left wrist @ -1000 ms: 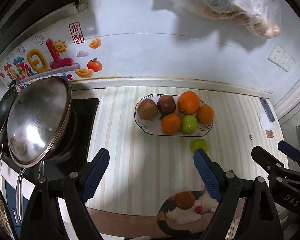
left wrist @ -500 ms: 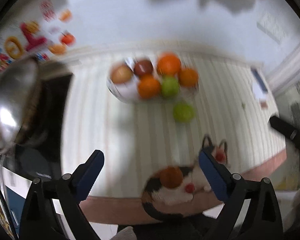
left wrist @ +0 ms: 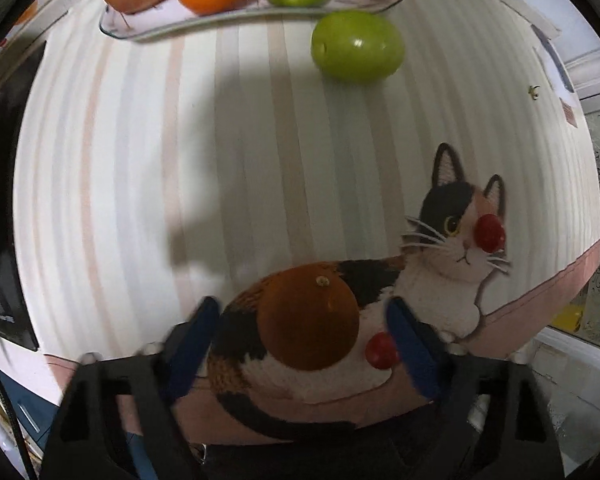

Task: Organize fruits
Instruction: 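Grasp the tangerine lying on the cat figurine with the left tool, then grasp the last green apple with the right tool while the left tool holds the tangerine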

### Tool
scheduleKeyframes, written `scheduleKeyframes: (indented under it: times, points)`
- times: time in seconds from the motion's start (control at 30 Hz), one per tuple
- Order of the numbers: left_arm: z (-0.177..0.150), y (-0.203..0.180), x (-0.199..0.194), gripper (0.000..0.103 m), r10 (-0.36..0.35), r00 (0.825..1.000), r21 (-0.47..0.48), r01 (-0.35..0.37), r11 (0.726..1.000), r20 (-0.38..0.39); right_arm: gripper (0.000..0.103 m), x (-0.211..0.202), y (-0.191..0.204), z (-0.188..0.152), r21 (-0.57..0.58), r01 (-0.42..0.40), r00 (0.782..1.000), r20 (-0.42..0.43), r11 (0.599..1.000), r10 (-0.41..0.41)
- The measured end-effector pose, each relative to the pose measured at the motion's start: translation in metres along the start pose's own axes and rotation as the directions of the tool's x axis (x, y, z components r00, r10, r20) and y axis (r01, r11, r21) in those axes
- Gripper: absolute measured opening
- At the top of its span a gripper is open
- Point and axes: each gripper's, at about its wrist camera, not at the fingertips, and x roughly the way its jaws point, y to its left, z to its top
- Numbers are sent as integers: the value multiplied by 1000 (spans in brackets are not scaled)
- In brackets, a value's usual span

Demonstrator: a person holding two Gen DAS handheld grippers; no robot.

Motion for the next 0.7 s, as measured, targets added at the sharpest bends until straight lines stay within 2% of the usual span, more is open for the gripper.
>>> scheduleKeyframes:
  times: [0.03, 0.1, 0.23, 0.37, 0.53, 0.7]
  points:
    - [1, -1, 5, 58, -2, 1000, -2, 2, 1000, -11, 97, 4, 0, 1, -1, -6, 1000, -8, 1000, 6]
    - [1, -1, 9, 52, -25, 999, -4, 24, 1000, -34, 97, 13, 1, 5, -9, -14, 1000, -25, 1000, 13]
    - [1, 3, 0, 51, -1, 1000, -19, 1, 1000, 3, 96, 30, 12, 18, -33, -44, 998, -54, 998, 43]
    - [7, 29, -13, 51, 33, 999, -102, -28, 994, 40, 96, 54, 32, 35, -65, -98, 992, -82, 993, 92]
    - [20, 70, -23, 51, 90, 994, -239, -74, 968, 55, 89, 99, 68, 65, -114, -157, 982, -121, 981, 143]
    - [30, 91, -30, 51, 117, 990, -333, -85, 939, 75, 82, 143, 98, 87, -154, -159, 977, -166, 975, 133]
